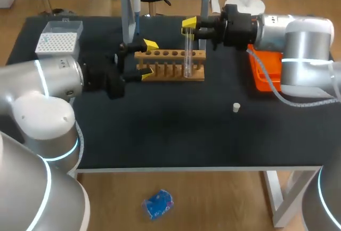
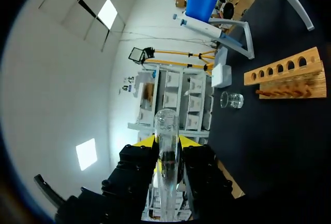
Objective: Invert the test tube, pick up the pipette, mount the tip to pipette, aspirate from beaker and dispense into the tube, eject the tip, return the pipette, and cap with the stopper.
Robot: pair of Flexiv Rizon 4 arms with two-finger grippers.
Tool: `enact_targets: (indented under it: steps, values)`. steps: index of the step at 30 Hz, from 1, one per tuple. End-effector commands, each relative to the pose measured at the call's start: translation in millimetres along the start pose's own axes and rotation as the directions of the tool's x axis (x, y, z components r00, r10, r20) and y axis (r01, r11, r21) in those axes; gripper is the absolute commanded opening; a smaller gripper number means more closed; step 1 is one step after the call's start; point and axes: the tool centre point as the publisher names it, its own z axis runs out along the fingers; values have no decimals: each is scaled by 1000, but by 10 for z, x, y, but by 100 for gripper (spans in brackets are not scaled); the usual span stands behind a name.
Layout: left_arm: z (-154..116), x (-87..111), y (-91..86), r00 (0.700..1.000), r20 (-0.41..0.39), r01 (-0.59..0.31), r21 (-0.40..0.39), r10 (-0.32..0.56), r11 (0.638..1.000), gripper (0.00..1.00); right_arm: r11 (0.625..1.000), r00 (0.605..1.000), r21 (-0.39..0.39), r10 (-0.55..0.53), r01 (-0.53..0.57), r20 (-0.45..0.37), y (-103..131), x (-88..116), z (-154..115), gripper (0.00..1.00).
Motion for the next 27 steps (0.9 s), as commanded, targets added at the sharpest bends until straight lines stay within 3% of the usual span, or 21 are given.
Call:
enact_targets:
  steps: [1, 6, 16, 27]
  values:
    - [18, 20, -22, 952, 306, -18, 19, 11, 1000, 100, 1000, 1000, 14, 4, -4, -6, 3, -174, 18, 0]
    - [126, -13, -99, 953, 299, -65, 27, 54, 998, 100, 1000, 999, 15, 21, -21, -26, 25, -307, 106, 0]
    - [313, 9, -234, 960, 274, -85, 104, 54, 991, 100, 998, 998, 47, 35, -33, -46, 138, -465, 289, 0]
    - [329, 12, -238, 964, 260, -89, 102, 59, 991, 100, 998, 998, 47, 35, -33, -46, 138, -465, 289, 0]
